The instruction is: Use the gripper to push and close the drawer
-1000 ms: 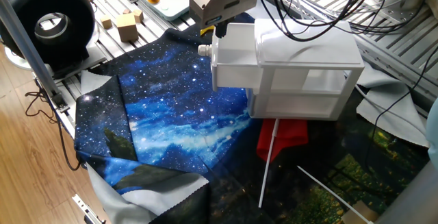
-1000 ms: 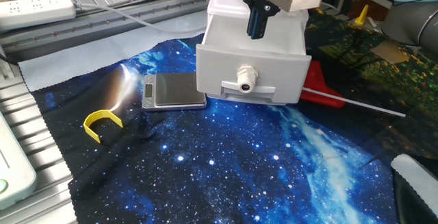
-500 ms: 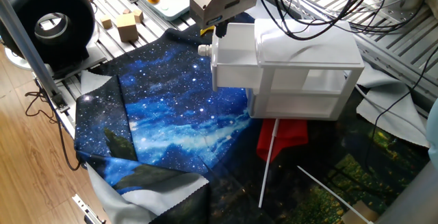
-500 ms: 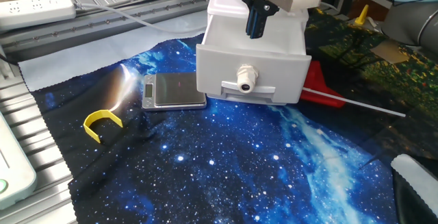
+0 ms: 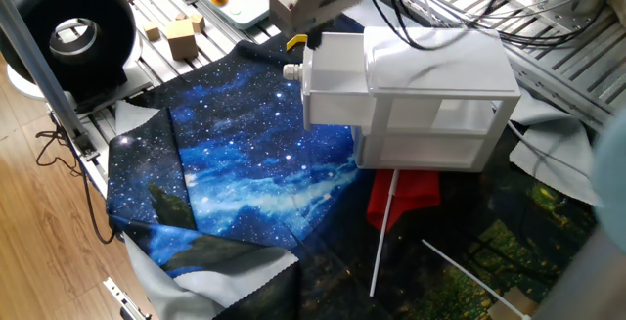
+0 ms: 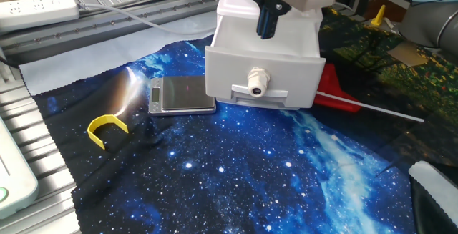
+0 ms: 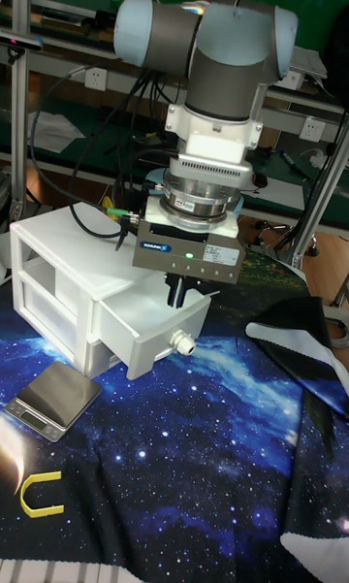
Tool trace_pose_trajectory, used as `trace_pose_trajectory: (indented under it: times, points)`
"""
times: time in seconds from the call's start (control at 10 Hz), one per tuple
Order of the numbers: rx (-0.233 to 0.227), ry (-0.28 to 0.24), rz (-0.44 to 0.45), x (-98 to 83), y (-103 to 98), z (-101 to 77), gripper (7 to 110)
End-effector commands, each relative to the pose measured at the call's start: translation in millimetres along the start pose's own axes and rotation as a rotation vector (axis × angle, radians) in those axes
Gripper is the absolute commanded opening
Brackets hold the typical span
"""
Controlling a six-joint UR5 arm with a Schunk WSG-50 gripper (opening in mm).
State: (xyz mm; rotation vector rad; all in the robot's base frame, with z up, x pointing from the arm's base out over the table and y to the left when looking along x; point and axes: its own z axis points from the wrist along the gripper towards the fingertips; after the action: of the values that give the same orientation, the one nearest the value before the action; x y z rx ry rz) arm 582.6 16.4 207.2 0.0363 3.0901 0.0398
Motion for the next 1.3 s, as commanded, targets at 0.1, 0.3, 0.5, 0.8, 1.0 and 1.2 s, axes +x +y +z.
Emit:
trace_pose_trajectory:
  times: [0.1,0.3,0.5,0.8,1.0,1.2]
  points:
    - [-0.091,0.021,-0.017,-62.4,43,-32.0,7]
    - [-0.097,-0.004,-0.019,-79.1,49,-11.4,7]
    - [-0.076,-0.007,0.002,-79.1,56,24.4,7]
    - [-0.009,0.032,-0.042,-47.4,42,49.4,7]
    - [-0.014,0.032,-0.055,-42.2,36,53.9,7]
    - [-0.03,0.012,-0.069,-40.4,24,58.7,7]
